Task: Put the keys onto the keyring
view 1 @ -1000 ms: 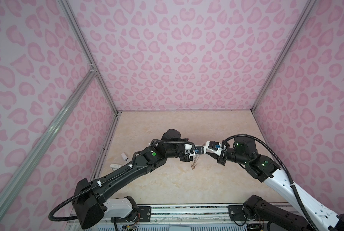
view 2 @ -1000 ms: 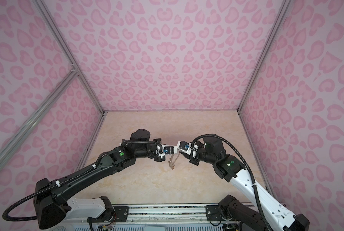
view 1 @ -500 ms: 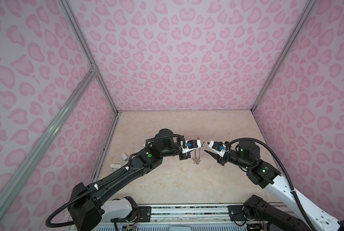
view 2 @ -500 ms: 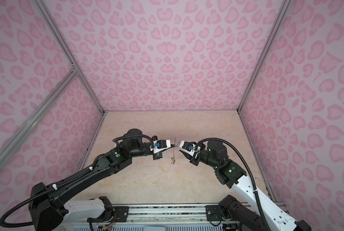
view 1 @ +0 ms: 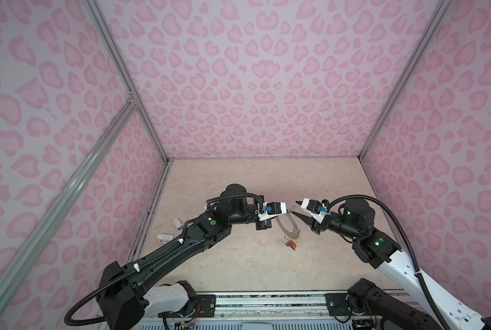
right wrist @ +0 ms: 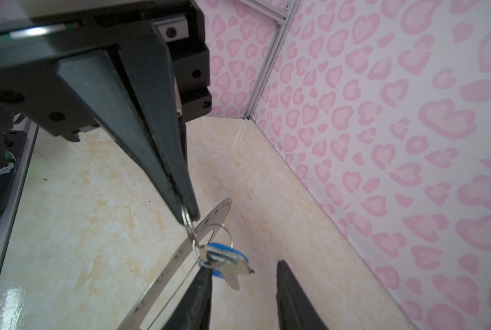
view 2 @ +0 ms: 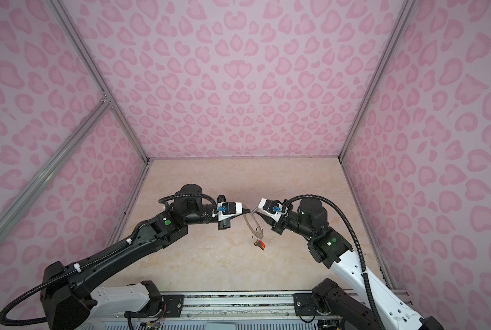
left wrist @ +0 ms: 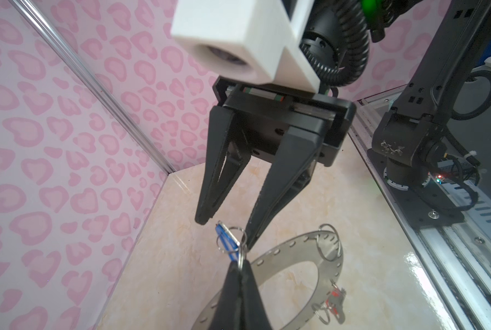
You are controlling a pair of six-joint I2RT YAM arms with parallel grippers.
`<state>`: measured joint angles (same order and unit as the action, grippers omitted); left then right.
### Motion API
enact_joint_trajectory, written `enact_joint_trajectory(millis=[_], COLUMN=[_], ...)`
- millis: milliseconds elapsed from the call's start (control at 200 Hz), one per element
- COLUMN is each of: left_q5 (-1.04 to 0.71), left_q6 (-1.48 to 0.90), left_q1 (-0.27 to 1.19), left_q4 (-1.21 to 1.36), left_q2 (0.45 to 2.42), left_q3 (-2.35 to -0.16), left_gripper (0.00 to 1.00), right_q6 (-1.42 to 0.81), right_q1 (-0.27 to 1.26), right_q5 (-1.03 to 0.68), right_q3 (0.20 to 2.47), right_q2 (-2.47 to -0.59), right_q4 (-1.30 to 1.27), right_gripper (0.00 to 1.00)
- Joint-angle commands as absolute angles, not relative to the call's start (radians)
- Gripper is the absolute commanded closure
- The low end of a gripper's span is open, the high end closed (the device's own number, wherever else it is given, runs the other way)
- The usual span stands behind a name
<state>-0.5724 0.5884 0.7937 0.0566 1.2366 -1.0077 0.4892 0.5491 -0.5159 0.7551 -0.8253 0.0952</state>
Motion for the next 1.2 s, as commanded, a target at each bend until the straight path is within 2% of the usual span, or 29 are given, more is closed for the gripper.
enact_joint_trajectory(millis=[0, 155, 435, 685, 1195], left_q5=[-0.580, -0.572, -0.577, -0.577, -0.585], left_q6=[0.595, 0.580, 0.561, 0.561, 0.560], left_q1=[0.794, 0.792, 0.790, 0.789, 0.788], left_q4=[0.092, 0.092, 0.084, 0.074, 0.058], left_q2=[1.245, 1.258, 1.276, 1.282, 1.290], left_q3=[-1.025, -1.040, -1.062, -1.065, -1.072], left_gripper=[0.97, 0.97, 0.97, 0.97, 0.97], right_q6=[0.553, 0.645, 0.810, 0.859, 0.911], right_q1=[0.554, 0.580, 0.671, 0.692, 0.715], right_q5=[-0.497, -0.435, -0.296, -0.271, -0.232], right_q3=[0.728, 0.681, 0.670, 0.676, 0.668], right_q2=[-0.792, -0.734, -0.712, -0.737, -0.754], right_q4=[0.052, 0.003, -0.017, -0.035, -0.063], right_gripper=[0.66, 0.71, 0.74, 0.75, 0.86])
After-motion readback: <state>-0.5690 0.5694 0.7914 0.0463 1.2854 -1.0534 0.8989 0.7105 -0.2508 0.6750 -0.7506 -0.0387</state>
